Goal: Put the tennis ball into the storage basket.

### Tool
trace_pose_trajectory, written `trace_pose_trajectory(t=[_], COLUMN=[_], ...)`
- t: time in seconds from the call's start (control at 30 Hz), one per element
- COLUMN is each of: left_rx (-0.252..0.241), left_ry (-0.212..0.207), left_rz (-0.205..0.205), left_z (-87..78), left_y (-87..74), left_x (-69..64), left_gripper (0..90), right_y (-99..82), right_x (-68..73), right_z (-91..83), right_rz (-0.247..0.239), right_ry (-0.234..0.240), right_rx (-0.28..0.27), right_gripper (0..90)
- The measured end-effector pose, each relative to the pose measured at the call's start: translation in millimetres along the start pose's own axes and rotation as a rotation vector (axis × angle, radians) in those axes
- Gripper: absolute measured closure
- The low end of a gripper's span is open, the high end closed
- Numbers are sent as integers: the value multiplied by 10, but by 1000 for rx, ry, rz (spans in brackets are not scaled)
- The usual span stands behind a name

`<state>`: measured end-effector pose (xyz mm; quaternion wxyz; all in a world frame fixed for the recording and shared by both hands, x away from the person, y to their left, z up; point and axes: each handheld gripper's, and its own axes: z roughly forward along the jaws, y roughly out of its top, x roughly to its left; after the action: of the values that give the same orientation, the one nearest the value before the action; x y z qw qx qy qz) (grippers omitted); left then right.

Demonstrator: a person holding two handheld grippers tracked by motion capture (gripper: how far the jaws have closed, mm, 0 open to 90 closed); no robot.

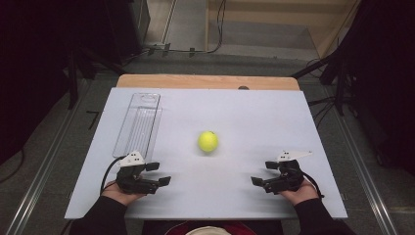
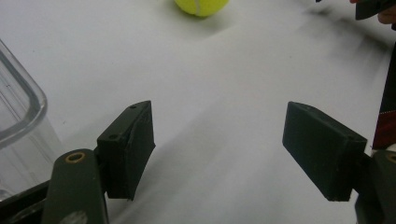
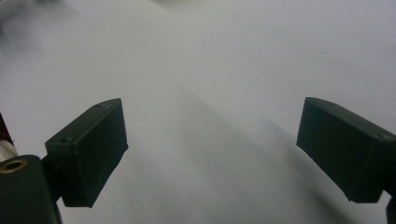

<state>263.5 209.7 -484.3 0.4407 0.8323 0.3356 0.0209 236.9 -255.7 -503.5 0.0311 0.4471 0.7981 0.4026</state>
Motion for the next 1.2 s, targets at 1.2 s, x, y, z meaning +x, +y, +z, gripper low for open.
trace_pose_trajectory(t=[1.2], left_rx=[6], left_ry=[2], left_rz=[12], left_z=[-22], left_y=[87], left_x=[-76], left_gripper=[254], right_y=[-7], right_x=[-9], right_z=[-2], right_rz=[6], right_ry=[10], right_rx=[3], right_gripper=[69])
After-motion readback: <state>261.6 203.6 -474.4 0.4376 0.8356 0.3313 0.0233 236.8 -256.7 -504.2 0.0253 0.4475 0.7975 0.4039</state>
